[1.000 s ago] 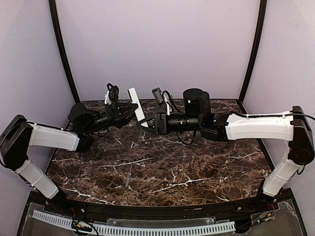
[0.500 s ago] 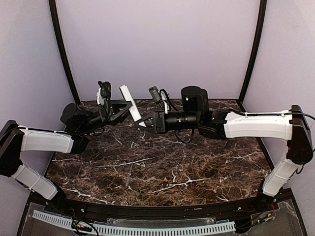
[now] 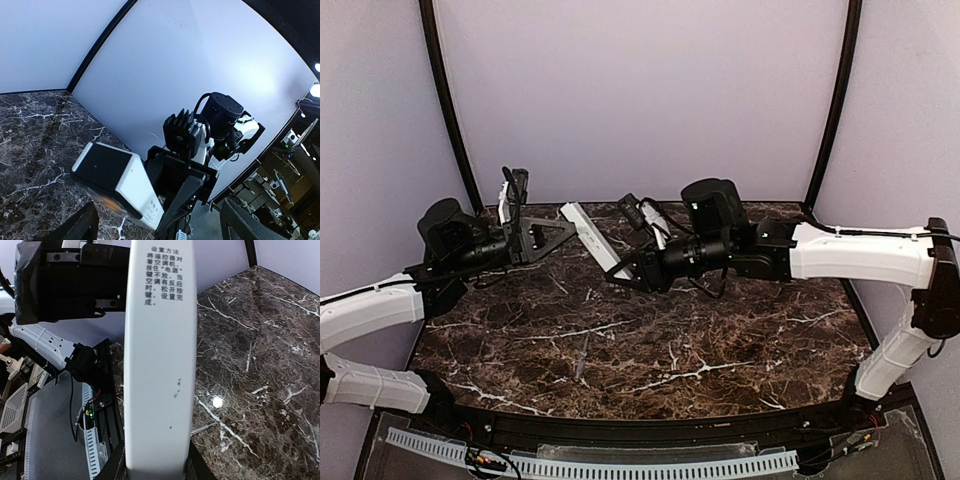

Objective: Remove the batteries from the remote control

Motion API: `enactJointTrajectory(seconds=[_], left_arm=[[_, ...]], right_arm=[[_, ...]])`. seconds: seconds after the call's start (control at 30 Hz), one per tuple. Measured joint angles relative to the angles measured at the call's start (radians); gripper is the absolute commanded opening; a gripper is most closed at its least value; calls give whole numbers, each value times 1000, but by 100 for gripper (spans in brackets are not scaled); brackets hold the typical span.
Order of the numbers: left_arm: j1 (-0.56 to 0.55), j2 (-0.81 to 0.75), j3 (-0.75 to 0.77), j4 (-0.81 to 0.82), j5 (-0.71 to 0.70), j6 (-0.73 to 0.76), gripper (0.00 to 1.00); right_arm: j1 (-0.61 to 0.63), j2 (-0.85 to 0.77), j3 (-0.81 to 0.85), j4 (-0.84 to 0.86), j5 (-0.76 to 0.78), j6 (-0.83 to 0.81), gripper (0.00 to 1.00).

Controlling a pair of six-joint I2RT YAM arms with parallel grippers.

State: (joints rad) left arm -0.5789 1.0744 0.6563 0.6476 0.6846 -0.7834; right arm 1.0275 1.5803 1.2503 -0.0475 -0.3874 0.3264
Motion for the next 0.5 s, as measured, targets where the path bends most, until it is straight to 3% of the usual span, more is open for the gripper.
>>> enactJointTrajectory(seconds=[0.23, 0.5], left_arm=[[0, -87, 90, -294, 21, 226, 81], [0, -62, 200, -529, 134, 438, 80]], right_arm=[[-1, -81, 0, -184, 11, -144, 0], [-1, -133, 0, -383, -33, -297, 0]])
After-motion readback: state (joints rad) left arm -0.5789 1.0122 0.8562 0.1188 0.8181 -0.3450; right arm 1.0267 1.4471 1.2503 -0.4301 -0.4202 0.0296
